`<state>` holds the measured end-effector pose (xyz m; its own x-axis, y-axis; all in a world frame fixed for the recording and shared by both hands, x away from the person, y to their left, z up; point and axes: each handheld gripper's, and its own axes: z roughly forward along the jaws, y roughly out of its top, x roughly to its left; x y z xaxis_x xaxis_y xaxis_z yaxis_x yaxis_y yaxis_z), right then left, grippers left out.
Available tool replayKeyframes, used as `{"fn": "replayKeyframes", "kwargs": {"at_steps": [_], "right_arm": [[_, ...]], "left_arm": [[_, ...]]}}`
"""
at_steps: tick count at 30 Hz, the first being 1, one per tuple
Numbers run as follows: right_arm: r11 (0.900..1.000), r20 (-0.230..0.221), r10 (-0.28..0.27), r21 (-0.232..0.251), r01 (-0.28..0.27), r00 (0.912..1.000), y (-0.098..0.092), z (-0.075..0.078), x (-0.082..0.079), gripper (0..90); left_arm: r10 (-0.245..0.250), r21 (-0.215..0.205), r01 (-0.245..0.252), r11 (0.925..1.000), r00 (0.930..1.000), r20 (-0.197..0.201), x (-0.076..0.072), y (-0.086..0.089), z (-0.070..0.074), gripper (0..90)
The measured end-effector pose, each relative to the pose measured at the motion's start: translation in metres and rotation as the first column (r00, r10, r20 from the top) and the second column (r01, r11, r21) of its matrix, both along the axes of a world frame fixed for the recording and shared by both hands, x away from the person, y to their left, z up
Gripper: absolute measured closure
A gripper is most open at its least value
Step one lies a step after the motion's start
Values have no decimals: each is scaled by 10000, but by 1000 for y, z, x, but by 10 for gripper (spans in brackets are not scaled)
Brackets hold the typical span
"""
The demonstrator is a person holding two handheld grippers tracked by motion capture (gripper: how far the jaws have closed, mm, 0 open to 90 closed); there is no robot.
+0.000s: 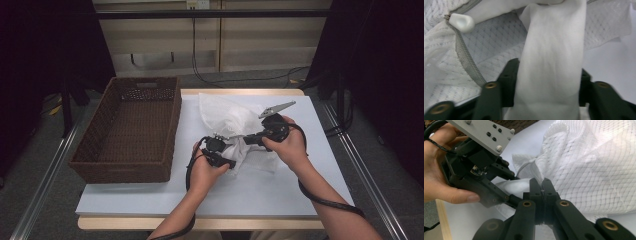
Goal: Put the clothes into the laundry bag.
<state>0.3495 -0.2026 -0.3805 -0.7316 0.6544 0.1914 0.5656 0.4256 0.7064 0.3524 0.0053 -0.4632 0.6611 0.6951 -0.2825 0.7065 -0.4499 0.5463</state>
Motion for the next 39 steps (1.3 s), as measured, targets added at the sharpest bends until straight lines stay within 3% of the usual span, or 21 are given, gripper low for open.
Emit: {"fn": "replayKeyframes", "kwargs": {"at_steps": [1, 3, 5, 6, 10, 21, 23, 31, 34, 35, 39], "right_arm": [[10000, 0, -14, -12, 14, 10000, 0, 0, 0, 900], [10000, -5, 5, -3, -5, 10000, 1, 0, 0, 900], [10000, 4, 31, 6, -31, 10000, 1, 0, -1, 900], [10000, 13, 24, 22, -24, 10000, 1, 0, -1, 900], [10000, 25, -22, -21, 22, 10000, 2, 0, -1, 900], [10000, 25, 62, 13, -62, 10000, 4, 1, -1, 900], [9999, 31, 100, 28, -100, 9999, 5, 2, -2, 900], [9999, 53, 126, 25, -126, 9999, 7, 3, -3, 900], [9999, 55, 140, 42, -140, 9999, 7, 3, -3, 900], [9999, 53, 139, 60, -140, 9999, 7, 2, -3, 900], [9998, 55, 174, 69, -174, 9998, 8, 2, -3, 900]], "left_arm": [[-7, 84, 8, 10000, 10000, -52, 0, -1, 1, 615], [137, -87, -140, 9999, 9994, -333, -2, -2, 3, 739], [333, -307, -344, 9989, 9989, -343, -3, -4, 5, 808], [135, -295, -148, 9995, 9990, -435, -2, -3, 7, 829], [15, -651, -44, 9979, 9990, -452, -1, -5, 11, 846], [710, -1612, -682, 9846, 9974, 118, 10, -10, 19, 855], [832, -1552, -780, 9848, 9962, 273, 11, -12, 20, 854], [1375, -1891, -1273, 9737, 9896, 415, 19, -11, 19, 853], [1400, -1791, -1275, 9755, 9884, 588, 21, -10, 21, 853], [1566, -1872, -1429, 9719, 9858, 604, 22, -11, 21, 852], [1727, -1841, -1568, 9703, 9822, 735, 24, -10, 22, 852]]}}
